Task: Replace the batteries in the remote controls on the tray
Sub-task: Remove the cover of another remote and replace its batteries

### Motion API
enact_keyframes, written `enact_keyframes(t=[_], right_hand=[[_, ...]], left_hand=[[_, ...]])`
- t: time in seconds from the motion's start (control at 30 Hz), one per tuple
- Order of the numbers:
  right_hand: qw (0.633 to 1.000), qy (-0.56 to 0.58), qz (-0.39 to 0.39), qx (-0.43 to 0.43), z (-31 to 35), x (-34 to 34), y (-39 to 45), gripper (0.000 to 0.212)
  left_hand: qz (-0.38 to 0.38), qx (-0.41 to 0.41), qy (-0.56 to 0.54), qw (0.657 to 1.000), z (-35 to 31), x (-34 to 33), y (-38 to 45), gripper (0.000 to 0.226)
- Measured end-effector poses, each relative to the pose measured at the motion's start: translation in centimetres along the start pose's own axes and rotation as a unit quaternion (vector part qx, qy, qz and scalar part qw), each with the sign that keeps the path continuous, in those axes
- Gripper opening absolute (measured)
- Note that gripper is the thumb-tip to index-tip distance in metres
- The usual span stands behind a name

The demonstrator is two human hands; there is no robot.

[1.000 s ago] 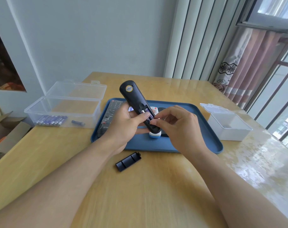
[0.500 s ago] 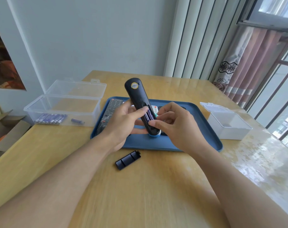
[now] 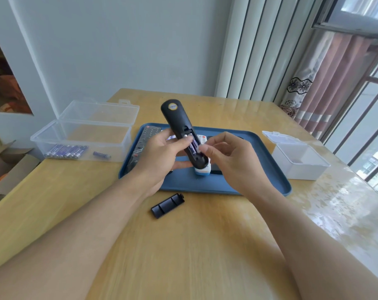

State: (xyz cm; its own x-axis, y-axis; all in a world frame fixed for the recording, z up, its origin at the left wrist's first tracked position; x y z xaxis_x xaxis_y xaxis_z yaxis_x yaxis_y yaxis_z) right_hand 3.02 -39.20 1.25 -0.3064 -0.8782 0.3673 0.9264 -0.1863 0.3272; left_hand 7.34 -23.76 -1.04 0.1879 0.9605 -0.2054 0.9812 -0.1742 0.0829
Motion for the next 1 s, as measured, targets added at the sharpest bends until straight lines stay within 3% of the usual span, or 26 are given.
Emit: enact_keyframes(t=[0.1,0.17,0.27,0.4,0.53,0.63,0.8,1.0], right_hand=[[0.997,-0.051,-0.015,0.052,1.1,0.5,-0.1,0.016],[0.988,-0.093,0.07,0.098,1.9,-1.5,-0.9,0.014],[0.937,-0.207,0.238,0.153,1.5,-5.8,-3.2,0.027],[0.899,-0.292,0.291,0.151,0.3,-7.4,-3.7,0.029],[0.899,-0.279,0.282,0.184,1.1,-7.3,-4.1,0.018],[0.937,-0.163,0.268,0.156,1.6,-5.9,-3.4,0.006],[0.991,0.005,0.115,0.066,1.3,-1.7,-0.6,0.014],[0.994,0.11,0.001,0.021,0.4,0.7,0.8,0.009]], left_hand=[[-0.092,0.0,-0.038,0.995,-0.5,2.3,0.5,0.014],[-0.123,0.011,-0.07,0.99,-0.5,3.2,0.7,0.015],[-0.128,0.013,-0.065,0.989,-0.3,3.4,0.8,0.019],[-0.102,0.01,-0.054,0.993,-0.2,2.9,0.8,0.025],[-0.073,0.006,-0.042,0.996,-0.3,2.1,0.6,0.029],[-0.065,0.017,-0.046,0.997,-0.2,1.8,0.4,0.025],[-0.034,0.079,-0.08,0.993,0.9,1.3,0.3,0.029],[0.012,0.084,-0.056,0.995,0.9,0.3,-0.2,0.031]])
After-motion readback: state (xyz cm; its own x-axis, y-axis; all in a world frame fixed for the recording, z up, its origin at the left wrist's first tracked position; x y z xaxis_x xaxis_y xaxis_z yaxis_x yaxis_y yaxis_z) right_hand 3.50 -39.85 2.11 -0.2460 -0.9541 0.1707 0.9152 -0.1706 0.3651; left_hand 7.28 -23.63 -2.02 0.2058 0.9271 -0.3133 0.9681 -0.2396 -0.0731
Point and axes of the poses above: each hand's wrist, its own y-axis towards the middle knuckle, its own x-axis out of the back of the hand, z = x × y, the point moved 10 cm from there along y, towards the middle knuckle, and after that the axes turned 5 degrees about -z, right-handed, at the moved point
